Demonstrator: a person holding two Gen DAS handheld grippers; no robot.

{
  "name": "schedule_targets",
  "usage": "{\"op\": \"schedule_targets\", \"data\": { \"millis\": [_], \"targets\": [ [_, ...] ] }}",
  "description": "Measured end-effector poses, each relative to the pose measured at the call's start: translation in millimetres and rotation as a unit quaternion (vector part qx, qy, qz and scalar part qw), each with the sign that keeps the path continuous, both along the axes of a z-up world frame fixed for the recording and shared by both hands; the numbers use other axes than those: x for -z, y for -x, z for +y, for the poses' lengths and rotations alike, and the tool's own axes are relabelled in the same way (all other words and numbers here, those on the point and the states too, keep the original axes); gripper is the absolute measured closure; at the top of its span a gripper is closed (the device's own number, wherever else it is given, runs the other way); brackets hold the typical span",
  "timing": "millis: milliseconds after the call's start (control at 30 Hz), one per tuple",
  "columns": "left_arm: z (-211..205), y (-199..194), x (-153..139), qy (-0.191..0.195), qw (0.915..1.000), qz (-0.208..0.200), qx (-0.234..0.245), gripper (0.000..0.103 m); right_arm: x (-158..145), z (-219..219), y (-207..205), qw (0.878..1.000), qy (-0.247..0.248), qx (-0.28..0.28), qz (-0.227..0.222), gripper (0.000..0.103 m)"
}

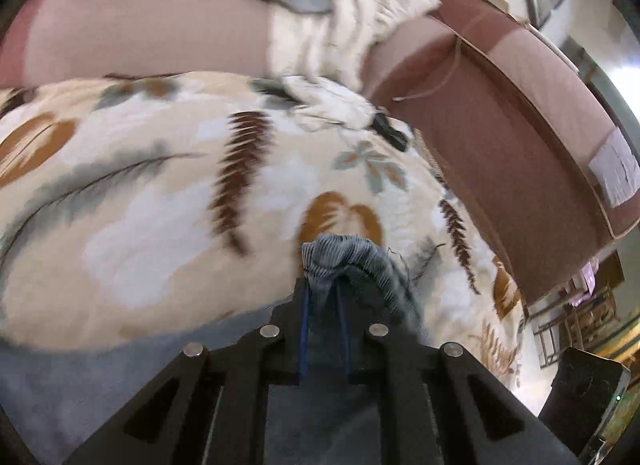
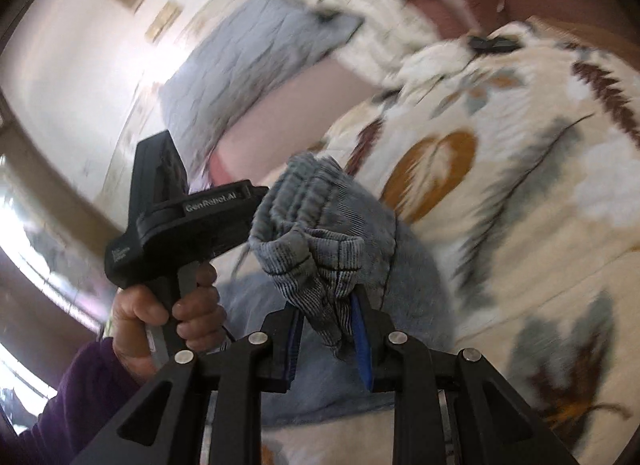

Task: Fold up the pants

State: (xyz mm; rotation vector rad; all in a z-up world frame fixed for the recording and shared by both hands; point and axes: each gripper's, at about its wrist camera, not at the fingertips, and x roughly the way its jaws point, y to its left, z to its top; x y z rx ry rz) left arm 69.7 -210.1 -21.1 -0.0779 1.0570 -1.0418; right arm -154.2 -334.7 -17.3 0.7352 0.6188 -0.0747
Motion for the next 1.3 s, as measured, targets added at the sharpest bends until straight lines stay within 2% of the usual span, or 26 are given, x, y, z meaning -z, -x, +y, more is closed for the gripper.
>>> {"op": "schedule_targets", "data": {
  "millis": [200, 300, 400, 533, 600, 667, 700, 733, 767, 867, 1000, 1133, 1200, 1300],
  "targets": [
    [79, -9, 18, -0.013, 0.998, 0.009, -0.061, 0.09, 27, 49, -21, 0.995, -0.009, -0.084, 0.049, 0.078],
    [110, -10, 24, -0.01, 0.9964, 0.019, -0.082, 0.09, 36, 65, -24, 0.991, 0.012, -0.11, 0.07, 0.078],
    [125, -6, 27, -0.01, 0.9958, 0.021, -0.089, 0.09, 41, 71, -28, 0.987, 0.013, -0.132, 0.087, 0.078],
    [122, 10, 24, -0.009, 0.9968, 0.017, -0.078, 0.09, 43, 74, -30, 0.983, 0.013, -0.156, 0.101, 0.074],
    [117, 21, 22, -0.003, 0.9972, 0.016, -0.072, 0.087, 42, 74, -30, 0.981, 0.006, -0.167, 0.101, 0.068],
    [112, 33, 19, 0.002, 0.9974, 0.014, -0.071, 0.084, 40, 71, -32, 0.975, -0.038, -0.196, 0.099, 0.044],
    [110, 40, 18, 0.004, 0.9976, 0.012, -0.069, 0.084, 39, 70, -32, 0.971, -0.059, -0.21, 0.1, 0.038],
    [106, 45, 16, 0.005, 0.9978, 0.009, -0.066, 0.084, 37, 69, -28, 0.965, -0.083, -0.229, 0.103, 0.034],
    [105, 50, 15, 0.008, 0.9981, 0.006, -0.061, 0.084, 33, 67, -25, 0.964, -0.084, -0.233, 0.101, 0.034],
    [99, 69, 9, 0.006, 0.9987, -0.011, -0.05, 0.084, 9, 48, -10, 0.978, -0.035, -0.198, 0.064, 0.034],
    [94, 86, 10, -0.003, 0.9987, -0.027, -0.043, 0.083, -11, 6, -5, 0.993, -0.045, -0.107, 0.019, 0.034],
    [80, 102, 17, -0.039, 0.9979, -0.049, -0.017, 0.083, -19, -10, -29, 0.995, -0.064, -0.071, 0.007, 0.034],
    [78, 111, 20, -0.048, 0.997, -0.061, -0.002, 0.083, -19, -11, -44, 0.994, -0.08, -0.074, 0.002, 0.034],
    [76, 118, 30, -0.088, 0.9935, -0.072, 0.01, 0.083, -8, -13, -79, 0.99, -0.108, -0.084, 0.017, 0.034]
  ]
}}
